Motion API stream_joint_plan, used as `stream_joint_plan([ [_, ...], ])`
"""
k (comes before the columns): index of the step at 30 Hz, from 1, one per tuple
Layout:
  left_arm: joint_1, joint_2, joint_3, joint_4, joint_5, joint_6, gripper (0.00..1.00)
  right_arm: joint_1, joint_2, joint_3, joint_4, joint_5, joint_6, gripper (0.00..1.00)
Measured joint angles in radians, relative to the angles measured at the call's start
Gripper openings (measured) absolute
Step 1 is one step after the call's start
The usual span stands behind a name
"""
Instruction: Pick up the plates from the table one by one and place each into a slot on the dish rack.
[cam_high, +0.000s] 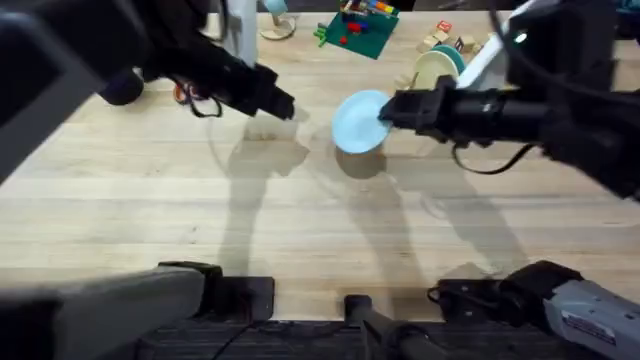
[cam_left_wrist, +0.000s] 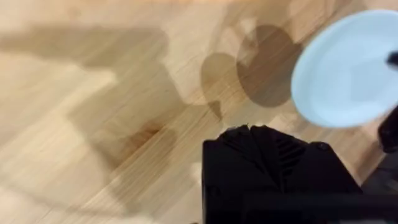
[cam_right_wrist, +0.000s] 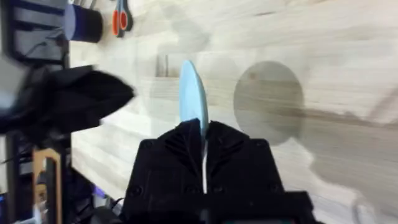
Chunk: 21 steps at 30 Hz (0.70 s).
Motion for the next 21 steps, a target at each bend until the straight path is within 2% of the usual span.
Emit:
stream_joint_plan([
  [1,0.000,-0.031,0.009,-0.011,-0.013,0.000,0.041,-0.012,-0.005,0.017,-0.029,0.001,-0.019,0.033],
  [2,0.000,-0.117,0.027,-0.042,-0.051,-0.005,0.041,-0.053,-0.008,0.091,-0.138,0.001,-0.091,0.033],
  [5,0.000,-0.188,0.039,-0.074,-0.080,-0.012,0.040,-0.096,-0.008,0.170,-0.236,0.009,-0.170,0.033],
  [14,0.000,-0.385,0.048,-0.133,-0.111,-0.023,0.041,-0.217,-0.007,0.410,-0.500,0.084,-0.440,0.031],
  [15,0.000,-0.408,0.048,-0.137,-0.112,-0.022,0.065,-0.230,-0.007,0.434,-0.524,0.088,-0.470,0.031],
  [17,0.000,-0.446,0.048,-0.139,-0.115,-0.023,0.317,-0.259,0.003,0.490,-0.582,0.091,-0.535,0.031],
  [21,0.000,-0.508,0.049,-0.139,-0.134,-0.026,0.941,-0.307,0.057,0.605,-0.674,0.102,-0.662,0.031],
])
